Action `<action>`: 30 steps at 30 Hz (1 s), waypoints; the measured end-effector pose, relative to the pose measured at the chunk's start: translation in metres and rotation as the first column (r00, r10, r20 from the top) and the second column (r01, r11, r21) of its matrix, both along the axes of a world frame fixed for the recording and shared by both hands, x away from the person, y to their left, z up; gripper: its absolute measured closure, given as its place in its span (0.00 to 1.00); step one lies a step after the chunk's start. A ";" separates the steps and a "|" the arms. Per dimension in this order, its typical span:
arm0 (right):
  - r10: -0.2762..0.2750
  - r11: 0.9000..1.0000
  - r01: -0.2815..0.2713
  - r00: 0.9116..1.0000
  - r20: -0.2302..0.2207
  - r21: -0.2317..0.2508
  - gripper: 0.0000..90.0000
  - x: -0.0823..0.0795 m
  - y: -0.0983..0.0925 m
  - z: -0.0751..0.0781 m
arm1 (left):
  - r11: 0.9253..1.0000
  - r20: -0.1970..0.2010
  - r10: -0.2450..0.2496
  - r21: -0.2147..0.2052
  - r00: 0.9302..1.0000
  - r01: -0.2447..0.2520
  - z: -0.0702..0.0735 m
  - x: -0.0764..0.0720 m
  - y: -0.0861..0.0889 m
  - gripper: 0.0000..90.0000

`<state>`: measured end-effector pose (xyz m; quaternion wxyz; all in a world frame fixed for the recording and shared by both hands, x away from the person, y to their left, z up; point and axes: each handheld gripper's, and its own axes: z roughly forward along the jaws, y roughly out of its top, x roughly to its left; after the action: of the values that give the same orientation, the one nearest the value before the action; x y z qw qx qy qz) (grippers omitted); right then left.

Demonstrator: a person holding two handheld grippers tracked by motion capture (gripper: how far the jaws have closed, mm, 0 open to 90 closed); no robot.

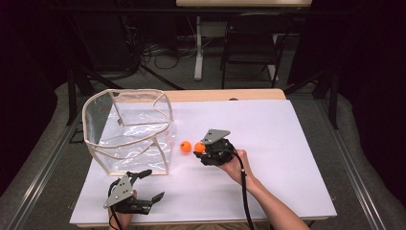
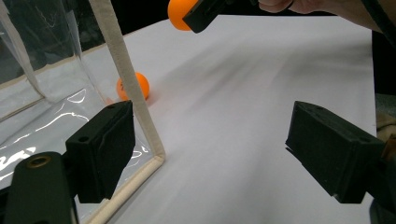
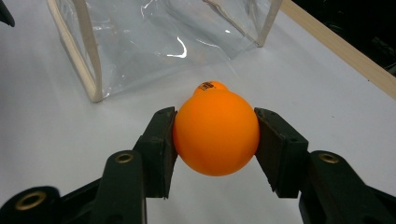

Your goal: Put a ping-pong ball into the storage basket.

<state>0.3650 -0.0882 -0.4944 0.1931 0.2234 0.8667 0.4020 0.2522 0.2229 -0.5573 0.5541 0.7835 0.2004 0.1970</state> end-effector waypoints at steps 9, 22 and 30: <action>0.003 1.000 -0.003 1.000 0.007 0.010 0.56 -0.002 -0.002 0.008 | 1.000 0.002 0.003 -0.006 1.000 -0.003 0.000 0.000 0.001 0.17; 0.008 1.000 -0.008 1.000 0.025 0.009 0.56 -0.007 -0.004 0.019 | 1.000 0.004 0.000 -0.003 1.000 0.000 0.000 0.000 0.001 0.17; 0.009 1.000 -0.009 1.000 0.029 0.005 0.56 -0.007 -0.004 0.021 | 1.000 0.004 0.001 -0.009 1.000 -0.001 0.000 0.001 0.003 0.17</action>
<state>0.3577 -0.0923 -0.4733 0.2032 0.2142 0.8637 0.4084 0.2535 0.2257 -0.5570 0.5580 0.7805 0.2006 0.1980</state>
